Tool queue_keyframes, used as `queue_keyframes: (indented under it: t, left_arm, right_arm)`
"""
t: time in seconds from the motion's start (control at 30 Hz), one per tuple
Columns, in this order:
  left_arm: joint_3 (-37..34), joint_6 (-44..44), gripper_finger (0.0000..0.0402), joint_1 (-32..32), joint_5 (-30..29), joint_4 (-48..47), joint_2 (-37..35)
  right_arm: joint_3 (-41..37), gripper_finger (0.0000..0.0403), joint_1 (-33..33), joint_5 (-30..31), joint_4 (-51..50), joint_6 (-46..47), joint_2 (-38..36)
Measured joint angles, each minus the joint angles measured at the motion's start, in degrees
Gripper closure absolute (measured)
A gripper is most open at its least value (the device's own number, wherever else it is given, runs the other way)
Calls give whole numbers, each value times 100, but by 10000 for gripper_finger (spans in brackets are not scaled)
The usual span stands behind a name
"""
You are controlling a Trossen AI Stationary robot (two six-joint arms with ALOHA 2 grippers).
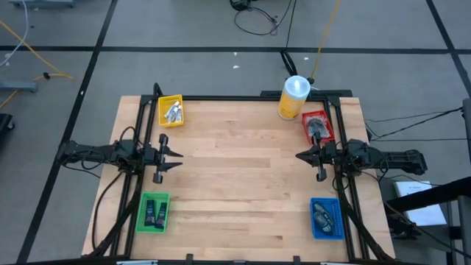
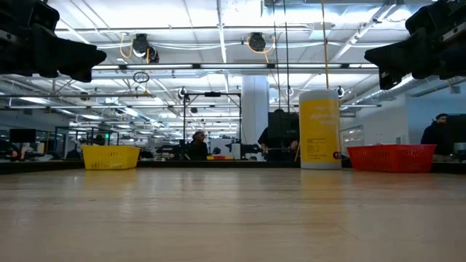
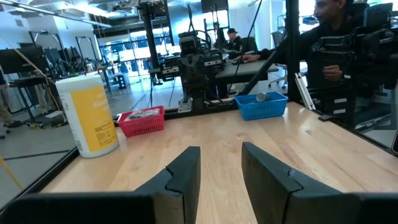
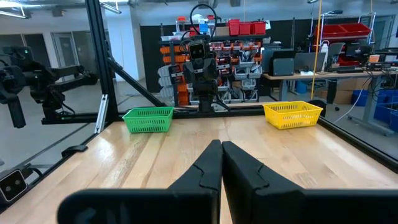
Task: Pick & Place Travel size toiletries
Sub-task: Return to Home Position
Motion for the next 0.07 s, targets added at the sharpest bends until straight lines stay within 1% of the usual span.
queue_keyframes:
  t: [0.07]
  left_arm:
    - [0, 0, 284, 0, 0, 2, 0]
  right_arm:
    - [0, 399, 0, 0, 0, 0, 0]
